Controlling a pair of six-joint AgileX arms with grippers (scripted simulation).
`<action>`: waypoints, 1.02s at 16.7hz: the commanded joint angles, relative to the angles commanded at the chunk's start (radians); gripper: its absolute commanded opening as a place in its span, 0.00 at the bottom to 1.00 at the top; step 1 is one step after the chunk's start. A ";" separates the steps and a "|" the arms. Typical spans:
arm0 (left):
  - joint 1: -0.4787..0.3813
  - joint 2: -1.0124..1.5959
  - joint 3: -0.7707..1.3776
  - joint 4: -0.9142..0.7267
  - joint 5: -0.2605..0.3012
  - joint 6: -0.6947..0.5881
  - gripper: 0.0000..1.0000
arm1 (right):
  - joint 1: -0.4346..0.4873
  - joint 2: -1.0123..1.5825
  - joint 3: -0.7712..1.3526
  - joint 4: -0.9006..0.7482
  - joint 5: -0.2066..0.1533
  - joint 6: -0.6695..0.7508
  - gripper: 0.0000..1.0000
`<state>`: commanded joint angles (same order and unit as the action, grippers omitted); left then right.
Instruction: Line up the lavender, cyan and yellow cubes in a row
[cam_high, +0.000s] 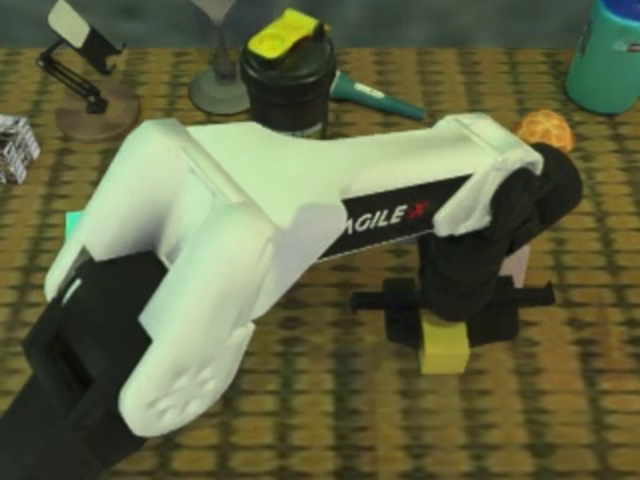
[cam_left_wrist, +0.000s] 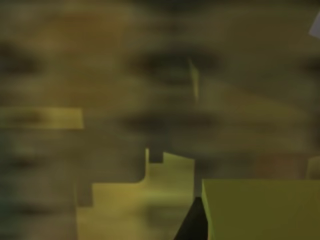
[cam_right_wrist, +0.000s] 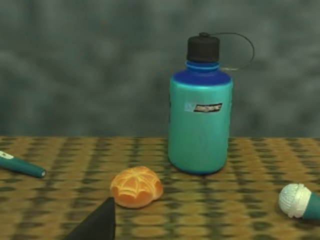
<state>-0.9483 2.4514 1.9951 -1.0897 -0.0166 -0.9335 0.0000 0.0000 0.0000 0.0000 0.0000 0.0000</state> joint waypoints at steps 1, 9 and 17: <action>0.000 0.000 0.000 0.000 0.000 0.000 0.00 | 0.000 0.000 0.000 0.000 0.000 0.000 1.00; 0.000 0.000 0.000 0.000 0.000 0.000 0.60 | 0.000 0.000 0.000 0.000 0.000 0.000 1.00; 0.000 0.000 0.000 0.000 0.000 0.000 1.00 | 0.000 0.000 0.000 0.000 0.000 0.000 1.00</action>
<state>-0.9483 2.4514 1.9951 -1.0897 -0.0166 -0.9335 0.0000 0.0000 0.0000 0.0000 0.0000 0.0000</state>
